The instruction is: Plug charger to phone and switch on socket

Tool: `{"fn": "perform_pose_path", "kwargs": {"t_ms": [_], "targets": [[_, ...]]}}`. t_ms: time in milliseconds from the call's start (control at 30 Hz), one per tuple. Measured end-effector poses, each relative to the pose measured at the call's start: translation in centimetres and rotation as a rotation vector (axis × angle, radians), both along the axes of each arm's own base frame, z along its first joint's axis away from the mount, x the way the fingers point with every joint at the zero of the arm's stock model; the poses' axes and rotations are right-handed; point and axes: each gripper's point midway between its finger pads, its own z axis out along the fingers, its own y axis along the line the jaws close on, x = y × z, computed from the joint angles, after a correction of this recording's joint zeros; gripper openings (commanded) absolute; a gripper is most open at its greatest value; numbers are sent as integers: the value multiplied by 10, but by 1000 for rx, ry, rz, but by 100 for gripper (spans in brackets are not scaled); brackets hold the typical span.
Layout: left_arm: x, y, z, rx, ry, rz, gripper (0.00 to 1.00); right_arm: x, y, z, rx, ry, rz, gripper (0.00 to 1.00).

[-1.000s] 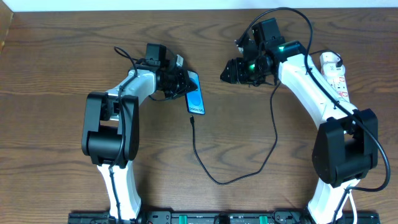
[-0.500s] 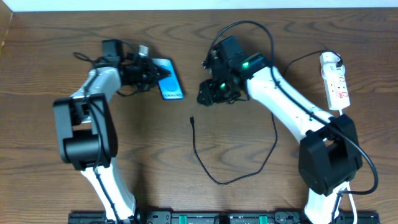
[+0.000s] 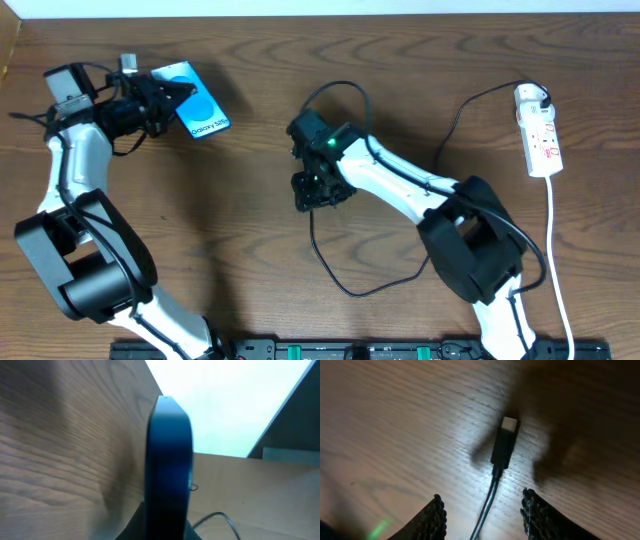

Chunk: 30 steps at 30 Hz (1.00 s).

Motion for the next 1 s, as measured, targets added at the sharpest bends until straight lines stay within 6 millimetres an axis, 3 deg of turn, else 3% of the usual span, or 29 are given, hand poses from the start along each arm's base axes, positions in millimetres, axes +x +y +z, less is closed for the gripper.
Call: {"fn": "perform_pose_path", "kwargs": {"t_ms": [200, 267, 467, 500, 600, 700, 767, 900, 1000], "targets": [[-1, -6, 2, -15, -5, -20, 7, 0, 2, -7, -6, 20, -44, 39], [-1, -6, 2, -15, -5, -20, 7, -3, 3, -17, -13, 44, -46, 35], [-1, -6, 2, -15, -5, -20, 7, -3, 11, -19, 26, 90, -72, 28], [-1, -6, 2, -15, -5, -20, 7, -3, 12, -20, 33, 99, -78, 25], [-1, -6, 2, -15, -5, -20, 7, 1, 13, -21, 68, 136, -101, 1], [-1, -6, 2, -15, -5, -20, 7, 7, 13, -23, 115, 176, -122, 1], [-1, -6, 3, -16, -6, -20, 7, 22, 20, -21, 211, 149, -90, 1], [-3, -9, 7, -40, -17, -40, 7, 46, 33, 1, 431, 97, 7, 1], [-4, -13, 15, -74, -42, -67, 7, 53, 42, 38, 568, 41, 73, 1]]}}
